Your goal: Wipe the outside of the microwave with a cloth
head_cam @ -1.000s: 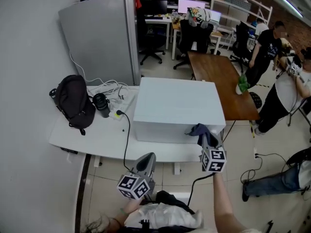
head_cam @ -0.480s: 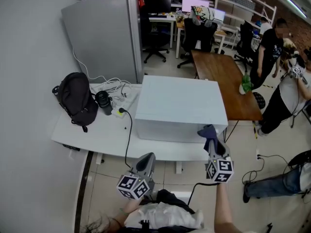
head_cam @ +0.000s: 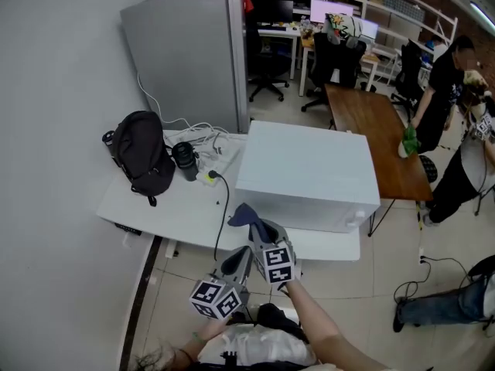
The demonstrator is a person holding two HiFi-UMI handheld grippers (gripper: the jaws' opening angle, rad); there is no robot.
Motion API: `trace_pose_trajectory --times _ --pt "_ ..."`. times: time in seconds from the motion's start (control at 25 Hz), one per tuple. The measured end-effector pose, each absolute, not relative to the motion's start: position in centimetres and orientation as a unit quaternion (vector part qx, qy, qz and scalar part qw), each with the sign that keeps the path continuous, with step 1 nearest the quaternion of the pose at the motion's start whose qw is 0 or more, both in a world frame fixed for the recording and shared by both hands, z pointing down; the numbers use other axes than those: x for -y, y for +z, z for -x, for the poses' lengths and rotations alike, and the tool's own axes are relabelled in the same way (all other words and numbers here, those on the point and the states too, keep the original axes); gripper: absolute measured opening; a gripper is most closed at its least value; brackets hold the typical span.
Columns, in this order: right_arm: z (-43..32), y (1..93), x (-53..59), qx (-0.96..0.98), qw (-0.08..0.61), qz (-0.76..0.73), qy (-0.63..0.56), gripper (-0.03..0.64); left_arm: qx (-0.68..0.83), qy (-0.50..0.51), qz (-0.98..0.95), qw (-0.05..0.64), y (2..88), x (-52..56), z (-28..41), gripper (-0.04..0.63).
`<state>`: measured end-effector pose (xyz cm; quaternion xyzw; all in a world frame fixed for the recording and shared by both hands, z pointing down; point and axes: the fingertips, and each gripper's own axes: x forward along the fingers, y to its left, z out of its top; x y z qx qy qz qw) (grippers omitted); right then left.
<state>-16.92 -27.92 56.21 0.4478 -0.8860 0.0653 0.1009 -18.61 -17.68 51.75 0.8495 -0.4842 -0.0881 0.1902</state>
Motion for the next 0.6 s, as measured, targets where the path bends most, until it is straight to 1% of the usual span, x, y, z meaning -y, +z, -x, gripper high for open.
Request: trace_pose_trajectory --times 0.12,0.2,0.36,0.6 --pt "17.3 57.3 29.7 0.876 0.121 -0.461 0.07 0.072 0.488 -0.089 -0.847 0.189 51.6 17.6 19.3 -0.014" --pt "15.0 57.9 30.4 0.863 0.125 -0.484 0.08 0.072 0.49 -0.09 -0.846 0.19 51.6 17.5 19.6 -0.014" --pt "6.6 58.7 30.5 0.829 0.116 -0.54 0.094 0.072 0.489 -0.087 -0.846 0.193 51.9 17.7 19.7 -0.014" --pt "-9.2 58.4 28.7 0.753 0.132 -0.637 0.095 0.072 0.465 -0.087 -0.859 0.197 52.1 18.0 17.4 -0.014"
